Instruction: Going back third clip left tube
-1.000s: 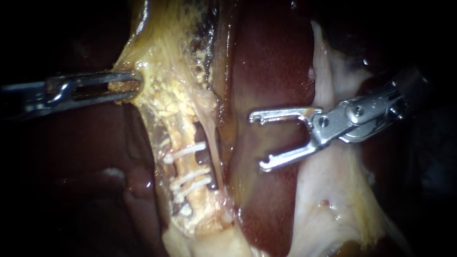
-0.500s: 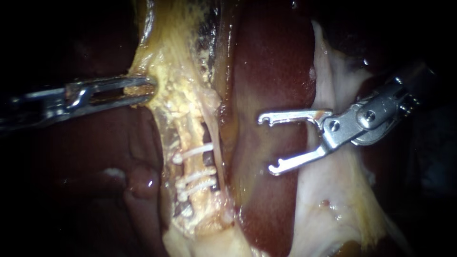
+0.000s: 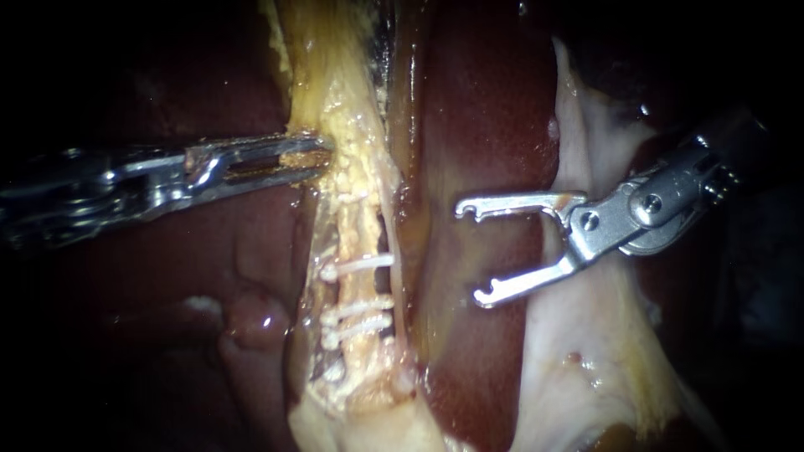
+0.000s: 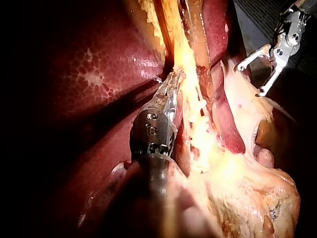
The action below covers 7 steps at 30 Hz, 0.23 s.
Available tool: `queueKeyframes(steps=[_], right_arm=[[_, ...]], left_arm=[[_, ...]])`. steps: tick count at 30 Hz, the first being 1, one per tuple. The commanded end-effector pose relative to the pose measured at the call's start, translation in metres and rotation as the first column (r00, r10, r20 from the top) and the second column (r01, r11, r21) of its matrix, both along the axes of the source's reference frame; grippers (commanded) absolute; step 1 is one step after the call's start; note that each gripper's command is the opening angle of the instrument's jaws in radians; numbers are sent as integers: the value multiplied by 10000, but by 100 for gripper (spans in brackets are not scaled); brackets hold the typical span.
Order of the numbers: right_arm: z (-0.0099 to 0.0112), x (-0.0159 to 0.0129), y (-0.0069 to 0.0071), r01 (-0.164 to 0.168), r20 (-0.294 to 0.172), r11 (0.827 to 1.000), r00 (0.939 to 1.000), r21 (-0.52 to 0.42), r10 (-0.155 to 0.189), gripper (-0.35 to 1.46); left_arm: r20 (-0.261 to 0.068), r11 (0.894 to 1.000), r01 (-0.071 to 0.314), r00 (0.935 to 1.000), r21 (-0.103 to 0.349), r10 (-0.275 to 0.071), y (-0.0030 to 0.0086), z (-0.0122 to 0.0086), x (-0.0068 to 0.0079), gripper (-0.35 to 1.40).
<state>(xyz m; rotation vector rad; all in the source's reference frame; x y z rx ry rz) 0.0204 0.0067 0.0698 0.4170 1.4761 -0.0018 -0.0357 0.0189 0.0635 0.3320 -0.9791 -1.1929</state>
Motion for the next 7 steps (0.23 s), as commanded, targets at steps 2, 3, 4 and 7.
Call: queueKeyframes(steps=[2, 3, 4, 7], right_arm=[[0, 0, 0, -1, 4, 10000, 10000, 2, 1, 60], [0, 0, 0, -1, 4, 10000, 10000, 2, 1, 60], [0, 0, 0, -1, 4, 10000, 10000, 2, 1, 60], [0, 0, -1, 1, 3, 10000, 10000, 2, -1, 60]], left_arm=[[23, 10000, -15, 10000, -5, 15, 0, -1, 1, -35], [25, 10000, -17, 10000, -4, 17, 0, -1, 2, -35], [26, 10000, -19, 10000, -3, 19, 0, -2, 2, -35], [28, 10000, -21, 10000, -2, 21, 0, -2, 3, -35]])
